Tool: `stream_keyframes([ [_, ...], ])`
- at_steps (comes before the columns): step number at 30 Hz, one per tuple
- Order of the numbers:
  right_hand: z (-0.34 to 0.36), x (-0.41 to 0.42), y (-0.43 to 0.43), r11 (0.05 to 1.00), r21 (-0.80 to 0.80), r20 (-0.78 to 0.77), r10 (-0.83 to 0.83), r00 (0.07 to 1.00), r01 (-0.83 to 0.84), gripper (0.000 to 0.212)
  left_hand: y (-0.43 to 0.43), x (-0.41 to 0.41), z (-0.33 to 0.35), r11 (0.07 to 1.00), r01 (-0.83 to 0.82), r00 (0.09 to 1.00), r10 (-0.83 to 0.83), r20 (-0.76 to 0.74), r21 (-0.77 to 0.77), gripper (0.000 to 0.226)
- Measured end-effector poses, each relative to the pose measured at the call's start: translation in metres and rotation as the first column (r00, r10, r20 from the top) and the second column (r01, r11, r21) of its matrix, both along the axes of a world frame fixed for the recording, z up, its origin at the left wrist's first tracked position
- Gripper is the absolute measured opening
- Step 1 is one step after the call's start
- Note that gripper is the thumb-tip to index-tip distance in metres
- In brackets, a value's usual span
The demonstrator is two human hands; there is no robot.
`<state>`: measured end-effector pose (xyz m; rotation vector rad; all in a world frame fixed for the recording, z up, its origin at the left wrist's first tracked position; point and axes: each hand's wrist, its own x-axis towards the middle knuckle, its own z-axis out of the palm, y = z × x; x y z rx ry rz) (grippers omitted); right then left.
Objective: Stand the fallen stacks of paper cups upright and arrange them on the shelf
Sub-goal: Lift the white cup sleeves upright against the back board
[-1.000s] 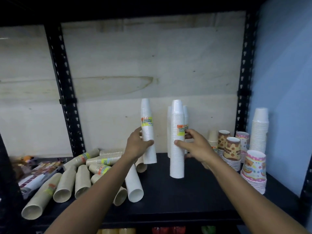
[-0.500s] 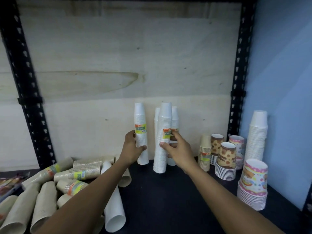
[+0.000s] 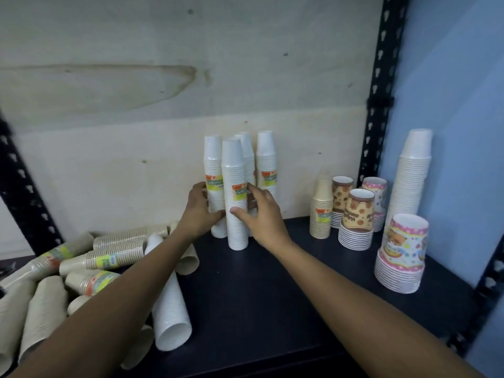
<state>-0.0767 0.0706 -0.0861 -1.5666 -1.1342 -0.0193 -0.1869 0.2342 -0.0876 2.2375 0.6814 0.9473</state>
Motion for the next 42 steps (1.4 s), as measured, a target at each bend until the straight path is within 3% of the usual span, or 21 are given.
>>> stream_keyframes([
  [5, -0.007, 0.003, 0.003, 0.998, 0.013, -0.021, -0.054, 0.998, 0.055, 0.053, 0.010, -0.003, 0.006, 1.000, -0.014, 0.998, 0.015, -0.062, 0.019, 0.099],
  [12, -0.007, 0.003, 0.007, 0.999, 0.013, 0.001, -0.048, 0.999, 0.048, 0.050, 0.003, -0.004, 0.004, 0.999, -0.003, 1.000, 0.002, -0.018, -0.041, 0.097],
  [20, -0.010, 0.009, -0.001, 0.999, -0.022, -0.024, -0.026, 0.999, 0.025, 0.069, 0.010, -0.024, 0.011, 0.997, -0.070, 0.994, 0.066, -0.090, -0.043, 0.101],
  [33, 0.021, -0.041, -0.023, 0.997, 0.068, -0.040, 0.029, 0.999, -0.026, 0.033, -0.013, -0.131, 0.052, 0.964, -0.265, 0.929, 0.260, -0.263, 0.020, 0.091],
  [38, 0.032, -0.073, -0.026, 0.990, -0.061, -0.008, 0.130, 0.991, -0.130, 0.027, -0.039, -0.155, 0.036, 0.960, -0.281, 0.931, 0.274, -0.241, 0.004, 0.061],
  [42, 0.030, -0.087, -0.025, 0.955, -0.242, 0.036, 0.184, 0.982, -0.170, 0.028, -0.048, -0.168, 0.018, 0.947, -0.315, 0.896, 0.320, -0.307, 0.066, 0.050],
])
